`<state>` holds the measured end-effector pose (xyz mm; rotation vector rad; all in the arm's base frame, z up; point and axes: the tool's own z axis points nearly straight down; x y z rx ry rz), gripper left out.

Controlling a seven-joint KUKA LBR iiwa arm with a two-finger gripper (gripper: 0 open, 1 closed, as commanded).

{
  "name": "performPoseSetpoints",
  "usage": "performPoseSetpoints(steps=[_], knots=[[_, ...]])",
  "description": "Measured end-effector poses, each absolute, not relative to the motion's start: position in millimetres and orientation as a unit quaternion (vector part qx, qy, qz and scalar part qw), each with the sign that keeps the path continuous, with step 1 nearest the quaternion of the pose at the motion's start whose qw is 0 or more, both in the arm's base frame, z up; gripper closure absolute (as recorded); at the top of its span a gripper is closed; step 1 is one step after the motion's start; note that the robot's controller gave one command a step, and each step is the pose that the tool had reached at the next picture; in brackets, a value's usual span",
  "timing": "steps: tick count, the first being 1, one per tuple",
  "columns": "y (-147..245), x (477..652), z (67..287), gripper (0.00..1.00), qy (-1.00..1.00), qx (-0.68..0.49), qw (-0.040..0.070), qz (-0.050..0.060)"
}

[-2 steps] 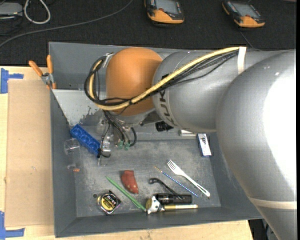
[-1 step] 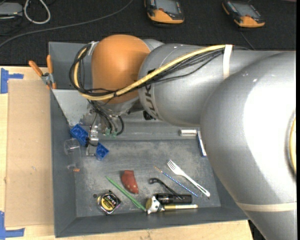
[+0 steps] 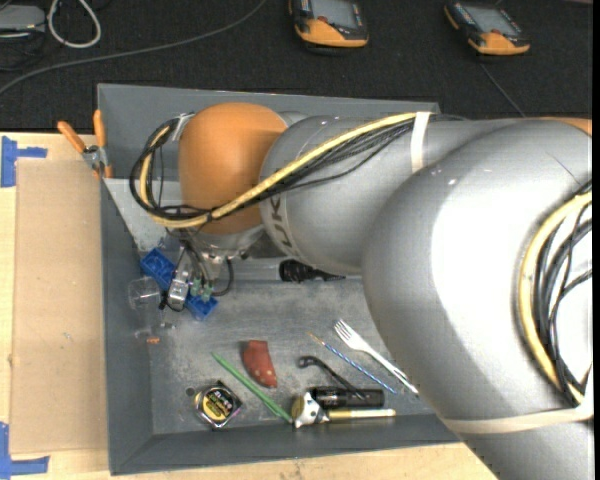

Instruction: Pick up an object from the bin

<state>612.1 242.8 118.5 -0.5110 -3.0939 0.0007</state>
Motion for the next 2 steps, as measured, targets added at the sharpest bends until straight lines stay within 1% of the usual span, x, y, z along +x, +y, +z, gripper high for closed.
performPoseSetpoints(steps=[1, 2], knots=[[240.0, 621.2, 68.9, 0.00, -0.991, -0.136, -0.005, -0.003], [235.6, 622.6, 70.7, 1.00, -0.987, -0.163, -0.005, -0.004]])
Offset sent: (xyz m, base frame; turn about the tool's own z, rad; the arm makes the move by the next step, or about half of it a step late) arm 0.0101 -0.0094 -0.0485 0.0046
